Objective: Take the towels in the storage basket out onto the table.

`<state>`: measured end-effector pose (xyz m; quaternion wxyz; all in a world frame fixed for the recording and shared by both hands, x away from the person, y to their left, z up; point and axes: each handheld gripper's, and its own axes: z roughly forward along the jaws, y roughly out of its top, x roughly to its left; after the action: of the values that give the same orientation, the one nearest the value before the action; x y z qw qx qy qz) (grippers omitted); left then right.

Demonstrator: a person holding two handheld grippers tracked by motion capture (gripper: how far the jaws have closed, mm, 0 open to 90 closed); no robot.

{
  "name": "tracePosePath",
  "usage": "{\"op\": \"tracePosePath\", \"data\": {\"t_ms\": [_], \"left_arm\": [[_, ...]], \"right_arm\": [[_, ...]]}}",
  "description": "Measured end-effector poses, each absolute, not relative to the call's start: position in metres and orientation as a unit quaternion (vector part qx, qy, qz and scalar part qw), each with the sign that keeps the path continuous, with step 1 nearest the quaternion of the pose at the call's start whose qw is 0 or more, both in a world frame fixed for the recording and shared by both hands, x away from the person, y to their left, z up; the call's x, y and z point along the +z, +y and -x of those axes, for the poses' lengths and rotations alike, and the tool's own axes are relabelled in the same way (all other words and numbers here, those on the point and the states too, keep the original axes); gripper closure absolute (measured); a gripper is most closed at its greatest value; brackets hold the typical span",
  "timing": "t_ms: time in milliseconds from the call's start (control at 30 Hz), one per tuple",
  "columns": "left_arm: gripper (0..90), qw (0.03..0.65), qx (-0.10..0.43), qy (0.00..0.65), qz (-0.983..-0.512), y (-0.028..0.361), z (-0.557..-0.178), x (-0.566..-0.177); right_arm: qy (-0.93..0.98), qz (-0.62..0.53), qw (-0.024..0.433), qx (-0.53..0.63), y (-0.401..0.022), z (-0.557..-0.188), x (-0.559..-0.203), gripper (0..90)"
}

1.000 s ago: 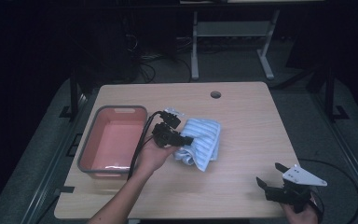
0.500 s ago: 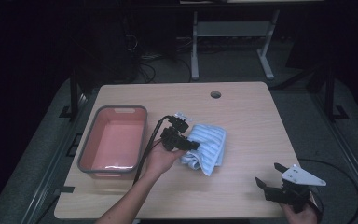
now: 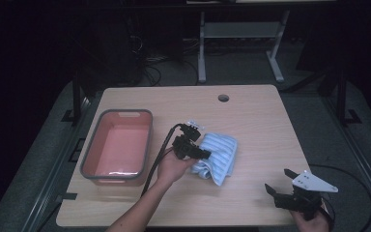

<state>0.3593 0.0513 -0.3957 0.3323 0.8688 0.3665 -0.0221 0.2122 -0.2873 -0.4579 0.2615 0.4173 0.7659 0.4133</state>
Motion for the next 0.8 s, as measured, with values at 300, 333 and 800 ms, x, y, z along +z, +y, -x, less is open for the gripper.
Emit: {"op": "tracePosePath", "data": {"t_ms": [300, 333, 800], "left_arm": [[64.8, 0.328, -0.023, 0.366, -0.871, 0.040, -0.357, -0.406], [64.4, 0.328, -0.025, 0.367, -0.870, 0.039, -0.357, -0.407], [59.4, 0.330, -0.038, 0.372, -0.867, 0.035, -0.354, -0.422]], "right_arm": [[0.765, -0.418, 0.262, 0.414, -0.288, -0.211, -0.458, 14.1], [0.766, -0.418, 0.261, 0.414, -0.288, -0.212, -0.458, 14.1], [0.767, -0.416, 0.262, 0.414, -0.286, -0.211, -0.458, 14.1]]}}
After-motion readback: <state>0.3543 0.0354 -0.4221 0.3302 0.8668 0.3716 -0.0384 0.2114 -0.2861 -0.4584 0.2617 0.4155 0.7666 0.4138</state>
